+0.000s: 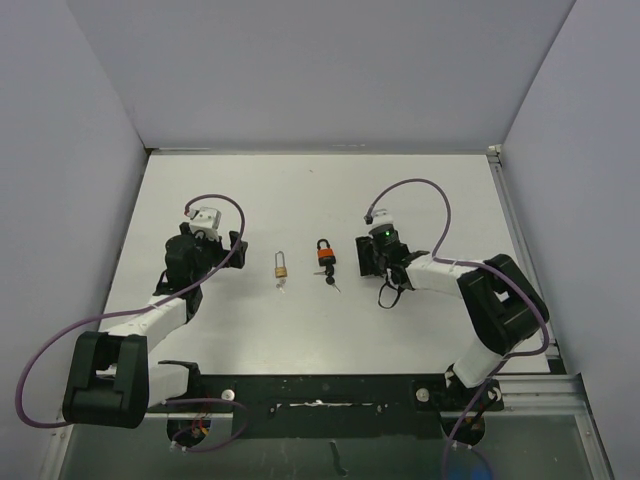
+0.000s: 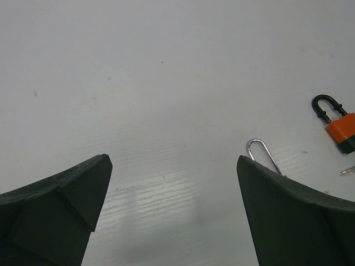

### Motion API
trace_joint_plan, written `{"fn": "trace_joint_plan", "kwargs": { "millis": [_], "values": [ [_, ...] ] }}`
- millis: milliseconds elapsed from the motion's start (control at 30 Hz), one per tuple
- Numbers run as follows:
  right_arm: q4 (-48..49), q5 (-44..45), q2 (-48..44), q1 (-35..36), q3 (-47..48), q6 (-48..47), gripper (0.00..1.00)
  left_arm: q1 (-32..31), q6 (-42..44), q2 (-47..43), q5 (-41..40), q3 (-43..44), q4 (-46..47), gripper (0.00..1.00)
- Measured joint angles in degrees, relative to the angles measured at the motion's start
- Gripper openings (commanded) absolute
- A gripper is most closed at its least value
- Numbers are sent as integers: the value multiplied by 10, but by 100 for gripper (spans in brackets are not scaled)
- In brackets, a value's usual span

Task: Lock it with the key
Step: Pick up the lock from the center of the board.

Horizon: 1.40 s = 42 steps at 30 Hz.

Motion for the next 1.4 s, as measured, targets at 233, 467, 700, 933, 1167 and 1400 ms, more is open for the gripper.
{"fn": "trace_joint_plan", "kwargs": {
  "millis": [233,467,700,933,1167,1400],
  "values": [
    [6,-12,3,-3,0,2,51,0,0,0,0,0,0,98],
    [19,-14,12,-5,4,0,42,0,0,0,0,0,0,98],
    [28,-14,24,-5,13,0,15,0,0,0,0,0,0,98],
    [22,-21,28,-8,21,2,0,0,-2,0,-12,0,0,98],
    [8,-37,28,-9,30,-19,0,0,-11,0,-21,14,-15,98],
    [13,-100,-9,-9,28,-63,0,-1,-18,0,21,91,-82,98]
  ]
}}
